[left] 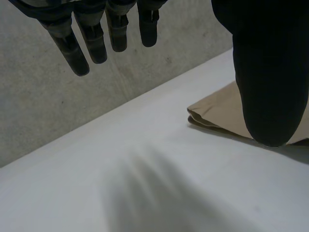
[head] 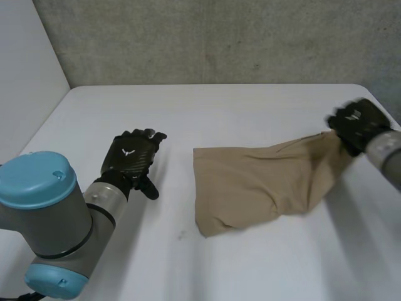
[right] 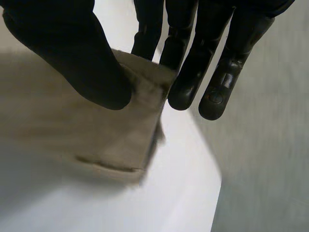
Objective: Fold the shorts.
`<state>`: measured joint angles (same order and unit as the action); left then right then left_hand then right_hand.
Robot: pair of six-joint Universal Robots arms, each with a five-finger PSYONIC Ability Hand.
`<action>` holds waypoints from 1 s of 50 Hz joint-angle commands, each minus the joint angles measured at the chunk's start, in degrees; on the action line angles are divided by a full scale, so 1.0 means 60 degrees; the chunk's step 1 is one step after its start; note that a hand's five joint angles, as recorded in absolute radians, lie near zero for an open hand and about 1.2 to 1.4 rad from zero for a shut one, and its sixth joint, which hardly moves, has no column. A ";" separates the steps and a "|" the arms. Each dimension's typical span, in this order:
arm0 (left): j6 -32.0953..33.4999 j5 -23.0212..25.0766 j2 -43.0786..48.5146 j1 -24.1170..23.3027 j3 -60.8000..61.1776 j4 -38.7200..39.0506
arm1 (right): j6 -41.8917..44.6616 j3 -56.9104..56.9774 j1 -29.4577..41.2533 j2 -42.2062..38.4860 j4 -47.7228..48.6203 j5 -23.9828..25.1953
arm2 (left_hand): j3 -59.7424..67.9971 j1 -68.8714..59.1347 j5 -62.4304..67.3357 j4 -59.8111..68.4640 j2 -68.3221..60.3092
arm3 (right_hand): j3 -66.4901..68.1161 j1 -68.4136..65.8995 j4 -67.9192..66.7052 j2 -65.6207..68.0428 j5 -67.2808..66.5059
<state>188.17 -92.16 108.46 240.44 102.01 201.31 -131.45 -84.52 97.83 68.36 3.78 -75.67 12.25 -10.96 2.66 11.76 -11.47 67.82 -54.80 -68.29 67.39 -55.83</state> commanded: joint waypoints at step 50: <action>-0.1553 -0.1061 0.3735 -0.1680 -0.5853 -0.2496 | -0.6115 0.1283 0.2313 -0.1622 -0.1025 0.0528 | 0.0137 -0.0352 0.0070 0.0219 -0.0267 | -0.9637 0.7467 0.9714 -0.9566 0.9304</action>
<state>178.46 -97.16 131.23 229.84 67.59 186.17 -168.59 -76.81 112.70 58.68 -2.22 -72.33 12.25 -10.99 2.66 11.76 -11.48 12.39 -11.78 -13.45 12.52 -3.94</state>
